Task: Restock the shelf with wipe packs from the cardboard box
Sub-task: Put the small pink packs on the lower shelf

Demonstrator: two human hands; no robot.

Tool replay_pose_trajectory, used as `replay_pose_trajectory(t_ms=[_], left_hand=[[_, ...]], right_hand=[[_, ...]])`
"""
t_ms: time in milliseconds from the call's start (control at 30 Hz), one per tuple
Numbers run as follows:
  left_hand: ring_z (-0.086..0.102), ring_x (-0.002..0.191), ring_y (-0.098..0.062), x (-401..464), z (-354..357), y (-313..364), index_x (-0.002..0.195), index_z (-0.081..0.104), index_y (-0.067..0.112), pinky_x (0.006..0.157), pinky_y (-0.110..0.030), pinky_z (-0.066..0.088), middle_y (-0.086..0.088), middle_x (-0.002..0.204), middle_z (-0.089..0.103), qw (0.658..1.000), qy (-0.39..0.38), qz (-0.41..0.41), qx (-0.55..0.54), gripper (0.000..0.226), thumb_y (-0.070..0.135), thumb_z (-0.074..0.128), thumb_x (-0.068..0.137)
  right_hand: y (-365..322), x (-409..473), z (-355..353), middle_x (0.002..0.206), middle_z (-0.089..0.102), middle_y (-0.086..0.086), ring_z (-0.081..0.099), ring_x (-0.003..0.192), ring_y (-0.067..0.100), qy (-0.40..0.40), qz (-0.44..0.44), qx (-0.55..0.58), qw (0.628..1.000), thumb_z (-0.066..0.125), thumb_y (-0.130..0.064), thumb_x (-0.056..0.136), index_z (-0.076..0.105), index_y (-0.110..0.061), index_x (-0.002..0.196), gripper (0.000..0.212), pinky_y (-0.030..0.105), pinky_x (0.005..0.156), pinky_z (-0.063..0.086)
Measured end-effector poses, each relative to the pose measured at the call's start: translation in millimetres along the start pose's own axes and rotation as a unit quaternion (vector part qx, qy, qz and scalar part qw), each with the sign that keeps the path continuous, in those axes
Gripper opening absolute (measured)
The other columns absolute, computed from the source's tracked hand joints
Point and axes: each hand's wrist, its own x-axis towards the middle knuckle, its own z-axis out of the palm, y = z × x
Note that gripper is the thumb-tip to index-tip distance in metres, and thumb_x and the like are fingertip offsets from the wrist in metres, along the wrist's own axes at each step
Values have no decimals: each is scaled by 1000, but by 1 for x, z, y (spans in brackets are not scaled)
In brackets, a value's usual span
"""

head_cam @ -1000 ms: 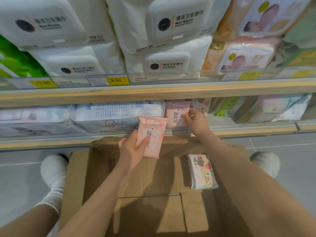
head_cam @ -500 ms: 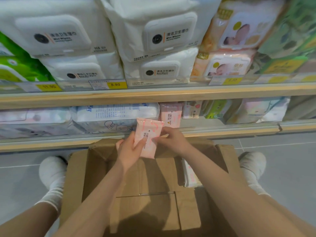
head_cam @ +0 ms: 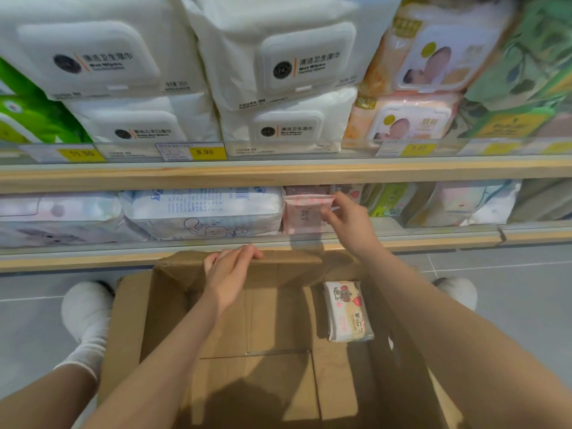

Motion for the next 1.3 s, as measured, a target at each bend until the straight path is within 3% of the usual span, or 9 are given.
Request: replay_pose_trajectory(t_ms=[200,367,500,633,800,967,1100,1200,1300], left_hand=[[31,97,29,7,5,-4,92,67,34,95,-23,13,26,98,61,999,21,46,18,60,60,13,86],[39,101,22,9,10,-9,87,67,34,94,-26,16,31,92,62,996,55,68,-6,59,62,15,81],[41,101,19,8,10,-9,88,67,34,93,-26,16,38,103,54,994,64,87,6,58,61,17,82],[44,100,11,8,8,-11,90,66,36,96,-27,16,28,90,63,994,53,85,39,55,67,22,78],[45,98,3,3,8,-6,87,63,37,95,-26,15,26,93,61,994,41,76,64,25,54,45,87],[46,109,-12,-16,31,8,104,60,29,94,-28,25,13,112,57,973,49,182,132,39,48,35,81],[45,113,-12,-44,81,29,107,58,25,93,-28,35,10,118,53,964,-27,245,96,32,36,44,80],[43,117,-12,-52,123,34,114,55,22,93,-20,30,8,120,51,974,-98,191,77,29,28,57,86],[45,121,-16,-52,155,30,126,48,17,97,-30,37,2,128,51,985,-141,80,59,45,28,64,86]], right_hand=[[6,21,37,88,58,3,57,81,18,23,107,22,994,66,-12,85,53,-9,97,18,31,72,46],[7,39,55,84,53,7,52,79,23,27,173,-27,984,61,-12,87,46,-10,84,16,28,69,37],[4,41,59,90,55,11,53,80,24,36,192,-19,980,60,-8,86,54,-2,102,18,27,67,39],[8,23,48,111,59,14,58,99,27,53,158,-10,986,66,-17,86,52,-4,114,34,25,73,37],[6,-24,9,124,53,10,57,107,26,55,107,-82,989,60,-23,91,50,-9,125,38,30,83,44],[41,-105,-42,125,51,2,48,117,22,45,63,-189,979,62,-24,87,52,-16,125,40,36,97,43],[79,-155,-55,142,41,0,41,127,22,5,115,-195,974,62,-25,87,43,-20,136,53,34,106,37],[93,-172,-51,153,28,-5,32,137,19,-2,128,-172,977,51,-26,94,30,-26,146,55,32,112,28],[98,-174,-44,155,24,-7,29,139,18,16,127,-134,983,44,-26,98,26,-29,147,52,29,113,23]])
